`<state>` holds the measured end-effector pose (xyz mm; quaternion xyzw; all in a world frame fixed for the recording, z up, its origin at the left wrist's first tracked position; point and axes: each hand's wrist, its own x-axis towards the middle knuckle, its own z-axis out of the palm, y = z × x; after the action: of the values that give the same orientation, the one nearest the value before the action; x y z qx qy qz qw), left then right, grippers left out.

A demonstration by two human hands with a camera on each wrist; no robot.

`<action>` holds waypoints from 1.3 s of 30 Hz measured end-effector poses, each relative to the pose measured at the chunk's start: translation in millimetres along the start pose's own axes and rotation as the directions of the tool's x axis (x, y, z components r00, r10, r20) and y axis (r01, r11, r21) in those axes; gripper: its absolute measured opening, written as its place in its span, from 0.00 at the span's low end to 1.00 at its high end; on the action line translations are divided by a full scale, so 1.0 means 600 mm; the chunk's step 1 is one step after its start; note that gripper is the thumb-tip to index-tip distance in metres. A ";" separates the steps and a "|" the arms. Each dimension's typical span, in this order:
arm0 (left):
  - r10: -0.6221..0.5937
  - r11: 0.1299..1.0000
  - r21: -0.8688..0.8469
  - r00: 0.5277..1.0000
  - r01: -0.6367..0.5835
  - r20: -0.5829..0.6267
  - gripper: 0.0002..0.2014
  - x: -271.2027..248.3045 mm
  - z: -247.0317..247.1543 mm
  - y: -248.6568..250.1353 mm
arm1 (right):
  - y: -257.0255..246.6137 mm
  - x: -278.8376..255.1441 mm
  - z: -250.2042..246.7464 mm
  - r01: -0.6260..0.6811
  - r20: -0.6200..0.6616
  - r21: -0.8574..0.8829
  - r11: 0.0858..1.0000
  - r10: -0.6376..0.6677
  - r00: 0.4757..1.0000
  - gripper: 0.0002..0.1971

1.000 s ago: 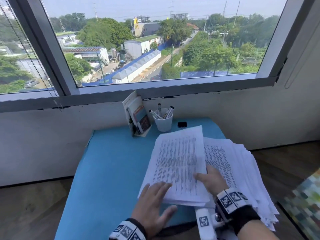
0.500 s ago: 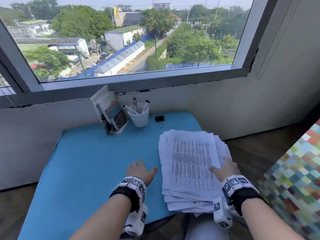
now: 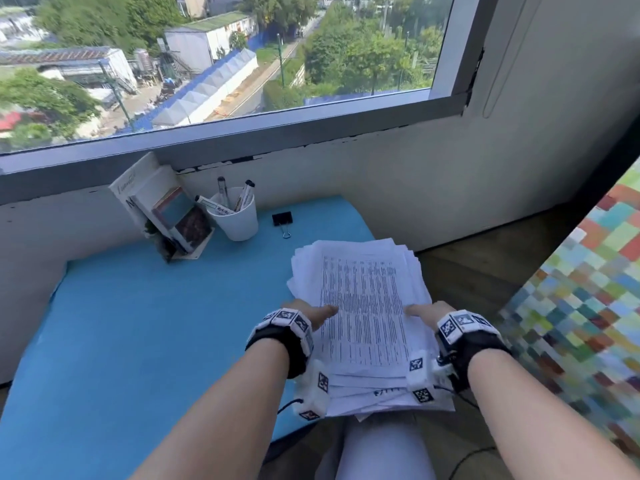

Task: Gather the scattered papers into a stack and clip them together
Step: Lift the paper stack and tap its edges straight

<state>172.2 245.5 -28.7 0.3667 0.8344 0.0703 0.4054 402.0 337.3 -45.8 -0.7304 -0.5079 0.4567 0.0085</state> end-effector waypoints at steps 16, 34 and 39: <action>0.036 0.824 -0.561 0.995 -0.085 -0.098 0.15 -0.018 0.037 0.007 | 0.038 -0.015 0.016 0.087 -0.072 0.017 0.996 -0.086 0.994 0.35; 0.400 0.246 -0.772 0.787 -0.586 -0.470 0.31 -0.196 -0.217 -0.186 | -0.168 -0.230 0.063 0.517 -0.007 0.768 0.379 -0.802 0.597 0.33; 0.171 0.384 -0.686 0.778 -0.618 -0.605 0.14 -0.185 -0.247 -0.282 | -0.218 -0.283 0.145 0.661 -0.111 0.657 0.363 -0.821 0.560 0.27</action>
<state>15.0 75.8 68.1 0.2819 0.6339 0.6536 0.3024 235.8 234.1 77.5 -0.3091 -0.5936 0.6267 0.3992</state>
